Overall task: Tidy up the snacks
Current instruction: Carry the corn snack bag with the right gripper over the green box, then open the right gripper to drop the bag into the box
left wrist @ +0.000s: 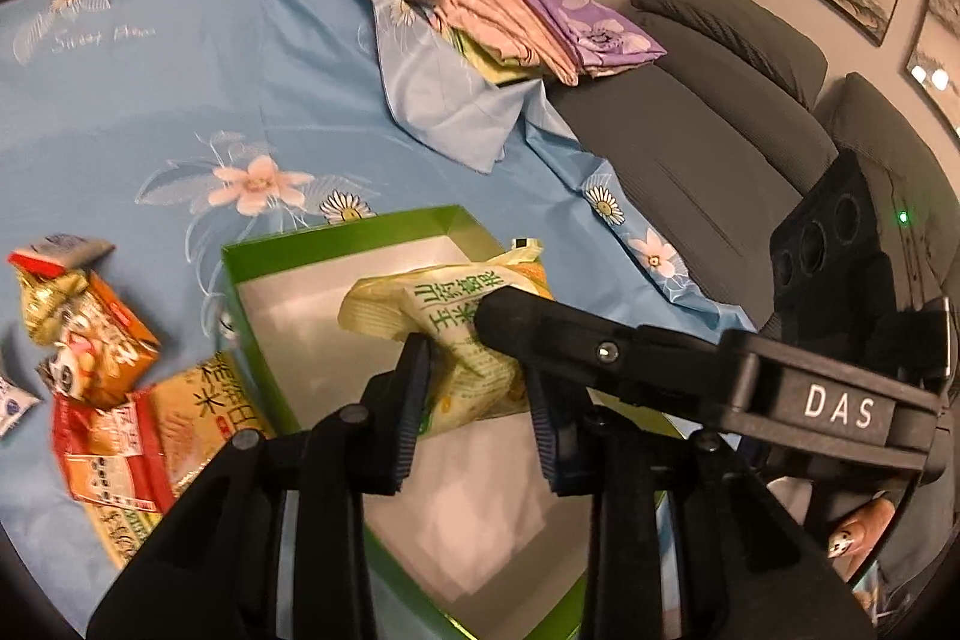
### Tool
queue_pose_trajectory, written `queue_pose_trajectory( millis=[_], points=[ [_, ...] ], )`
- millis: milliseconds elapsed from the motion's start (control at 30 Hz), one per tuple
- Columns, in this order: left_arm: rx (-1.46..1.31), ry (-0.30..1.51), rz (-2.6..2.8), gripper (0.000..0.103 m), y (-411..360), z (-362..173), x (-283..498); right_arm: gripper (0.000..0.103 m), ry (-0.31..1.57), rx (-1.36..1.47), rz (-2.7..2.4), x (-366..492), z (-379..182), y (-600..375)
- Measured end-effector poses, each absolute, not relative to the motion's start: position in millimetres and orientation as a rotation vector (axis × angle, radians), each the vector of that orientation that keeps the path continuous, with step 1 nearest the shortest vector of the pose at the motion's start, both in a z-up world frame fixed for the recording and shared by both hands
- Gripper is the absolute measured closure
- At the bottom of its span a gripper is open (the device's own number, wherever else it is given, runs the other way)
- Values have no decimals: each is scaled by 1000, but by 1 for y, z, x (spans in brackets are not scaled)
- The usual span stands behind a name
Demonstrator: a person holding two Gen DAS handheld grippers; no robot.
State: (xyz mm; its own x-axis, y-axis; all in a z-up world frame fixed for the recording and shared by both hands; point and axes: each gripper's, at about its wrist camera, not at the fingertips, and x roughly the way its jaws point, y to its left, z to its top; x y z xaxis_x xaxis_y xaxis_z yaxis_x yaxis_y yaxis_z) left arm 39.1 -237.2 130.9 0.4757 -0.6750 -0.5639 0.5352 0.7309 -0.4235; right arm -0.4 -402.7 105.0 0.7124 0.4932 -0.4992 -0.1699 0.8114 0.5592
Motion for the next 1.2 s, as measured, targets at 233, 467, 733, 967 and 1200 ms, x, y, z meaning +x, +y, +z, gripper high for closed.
queue_pose_trajectory(
  millis=[233,467,733,967,1200],
  points=[
    [-216,876,-739,72,-247,110,47,53,795,555,336,15,88,-414],
    [-265,974,-762,74,-251,96,53,53,823,575,308,16,79,-423],
    [-279,999,-741,74,-251,90,56,68,844,555,270,20,73,-423],
    [-288,988,-738,74,-251,92,56,78,802,546,265,14,76,-426],
    [-283,996,-737,73,-252,90,58,78,810,543,259,17,76,-428]
  ],
)
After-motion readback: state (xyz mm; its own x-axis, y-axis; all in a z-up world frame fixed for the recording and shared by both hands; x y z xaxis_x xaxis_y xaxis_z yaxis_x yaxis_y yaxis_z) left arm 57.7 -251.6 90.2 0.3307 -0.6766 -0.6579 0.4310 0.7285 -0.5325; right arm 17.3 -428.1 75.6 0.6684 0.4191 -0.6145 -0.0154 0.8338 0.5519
